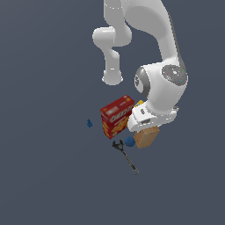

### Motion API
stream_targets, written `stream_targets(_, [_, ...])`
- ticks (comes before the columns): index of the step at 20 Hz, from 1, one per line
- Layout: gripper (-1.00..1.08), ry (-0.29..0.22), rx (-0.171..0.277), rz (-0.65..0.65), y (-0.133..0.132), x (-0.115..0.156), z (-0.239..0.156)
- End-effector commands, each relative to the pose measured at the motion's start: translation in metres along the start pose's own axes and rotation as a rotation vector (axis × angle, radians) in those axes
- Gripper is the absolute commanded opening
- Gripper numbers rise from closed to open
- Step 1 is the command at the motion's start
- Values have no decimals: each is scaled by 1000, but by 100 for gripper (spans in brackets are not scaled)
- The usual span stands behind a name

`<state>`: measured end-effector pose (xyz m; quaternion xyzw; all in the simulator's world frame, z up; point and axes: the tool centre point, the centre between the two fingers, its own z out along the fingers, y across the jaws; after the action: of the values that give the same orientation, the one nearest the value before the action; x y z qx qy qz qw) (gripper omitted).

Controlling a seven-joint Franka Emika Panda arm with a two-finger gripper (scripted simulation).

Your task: Pick up a designated object from a clutter of objects.

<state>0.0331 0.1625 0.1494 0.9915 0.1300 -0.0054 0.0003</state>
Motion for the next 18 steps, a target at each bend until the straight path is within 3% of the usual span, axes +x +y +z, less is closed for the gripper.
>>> stream_targets(1, [-100, 10, -1, 0, 5, -1, -13])
stream_targets(9, [-100, 10, 0, 0, 31, -22, -64])
stream_targets(18, [-100, 11, 2, 0, 77, -58, -153])
